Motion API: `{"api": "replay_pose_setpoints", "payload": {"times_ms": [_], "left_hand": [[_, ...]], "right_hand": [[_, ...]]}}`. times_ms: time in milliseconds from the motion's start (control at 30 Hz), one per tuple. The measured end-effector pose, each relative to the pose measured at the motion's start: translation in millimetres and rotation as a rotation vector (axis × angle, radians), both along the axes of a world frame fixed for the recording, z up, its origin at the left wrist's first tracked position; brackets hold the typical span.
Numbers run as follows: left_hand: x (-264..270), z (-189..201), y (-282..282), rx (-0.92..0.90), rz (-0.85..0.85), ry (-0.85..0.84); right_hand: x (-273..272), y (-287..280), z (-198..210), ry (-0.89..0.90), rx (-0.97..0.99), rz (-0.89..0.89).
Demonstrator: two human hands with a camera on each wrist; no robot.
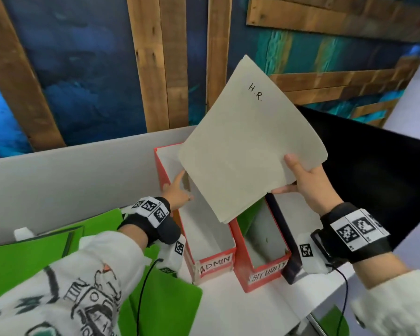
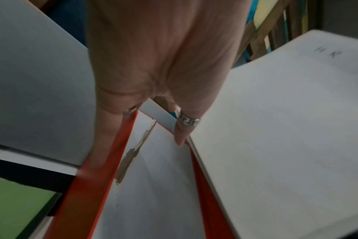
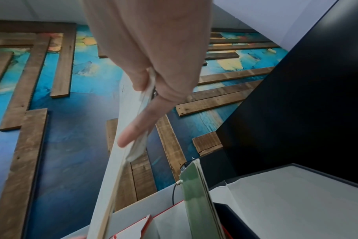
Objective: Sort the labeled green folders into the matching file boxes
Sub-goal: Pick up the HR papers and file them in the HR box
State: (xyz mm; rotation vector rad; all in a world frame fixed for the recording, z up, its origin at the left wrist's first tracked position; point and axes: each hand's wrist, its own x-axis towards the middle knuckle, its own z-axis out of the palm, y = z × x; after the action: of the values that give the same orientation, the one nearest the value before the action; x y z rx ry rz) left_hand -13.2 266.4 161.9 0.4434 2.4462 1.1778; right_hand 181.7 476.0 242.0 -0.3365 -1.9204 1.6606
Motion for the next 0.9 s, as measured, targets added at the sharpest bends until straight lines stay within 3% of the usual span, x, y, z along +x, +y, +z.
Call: {"api": "replay_pose_setpoints", "payload": {"times_ms": [200,500,667,900], "left_hand": [[-18.1,-30.8,20.7,-0.263,0.023,0.033],[-8.6,-37.8,20.6,-0.401,0.02,0.122],[-15.3,-37.7,18.4,-0.471,-0.023,0.129],[-16.3,-38.4,16.6,-0.494,-0.026,0.128]], "right_hand": [[1.1,18.5,11.0,0.145,-0.011,-0.082],[9.4,54.5,54.9,0.472,0.003,-0.48],[8.6,77.3,35.7,0.384,0.061,-0.59],[6.5,95.5,-20.8,0.183,0.132,-0.557]]}}
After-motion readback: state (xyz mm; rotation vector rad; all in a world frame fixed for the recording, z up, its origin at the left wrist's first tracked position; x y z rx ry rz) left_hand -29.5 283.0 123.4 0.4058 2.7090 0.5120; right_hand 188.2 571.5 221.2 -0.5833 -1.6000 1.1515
